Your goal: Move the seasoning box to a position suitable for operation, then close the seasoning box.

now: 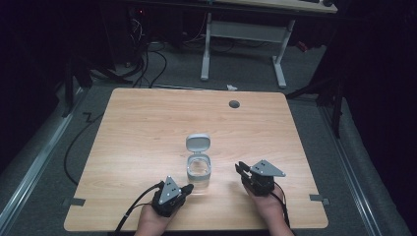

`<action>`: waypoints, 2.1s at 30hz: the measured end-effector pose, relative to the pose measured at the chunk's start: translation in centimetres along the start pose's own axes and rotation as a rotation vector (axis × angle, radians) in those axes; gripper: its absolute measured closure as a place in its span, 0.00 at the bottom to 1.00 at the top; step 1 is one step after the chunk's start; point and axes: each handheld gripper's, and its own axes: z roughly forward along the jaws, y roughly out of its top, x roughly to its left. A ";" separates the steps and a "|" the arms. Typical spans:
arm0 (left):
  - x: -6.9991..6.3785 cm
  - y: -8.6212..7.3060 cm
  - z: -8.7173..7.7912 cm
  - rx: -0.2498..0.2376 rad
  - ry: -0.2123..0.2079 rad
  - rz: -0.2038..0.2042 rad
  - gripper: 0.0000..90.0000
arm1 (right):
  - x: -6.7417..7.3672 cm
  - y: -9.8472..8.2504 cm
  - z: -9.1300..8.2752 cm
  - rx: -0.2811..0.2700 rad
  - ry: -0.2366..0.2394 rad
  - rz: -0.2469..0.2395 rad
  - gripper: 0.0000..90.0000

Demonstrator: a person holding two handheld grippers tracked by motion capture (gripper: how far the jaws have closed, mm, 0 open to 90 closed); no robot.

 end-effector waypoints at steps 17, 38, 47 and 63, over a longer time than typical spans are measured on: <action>0.5 0.1 0.3 -0.030 0.013 -0.027 1.00 | 0.2 3.5 3.4 -0.003 0.044 0.042 1.00; 0.5 0.0 0.5 -0.050 0.046 -0.014 1.00 | 1.3 8.0 7.1 -0.056 0.077 0.030 1.00; 0.5 0.0 0.5 -0.043 0.043 -0.016 0.99 | 1.8 10.2 6.2 -0.113 0.095 0.014 1.00; 0.5 0.0 0.5 -0.047 0.043 -0.017 0.99 | 3.4 9.9 4.5 -0.145 0.132 -0.020 1.00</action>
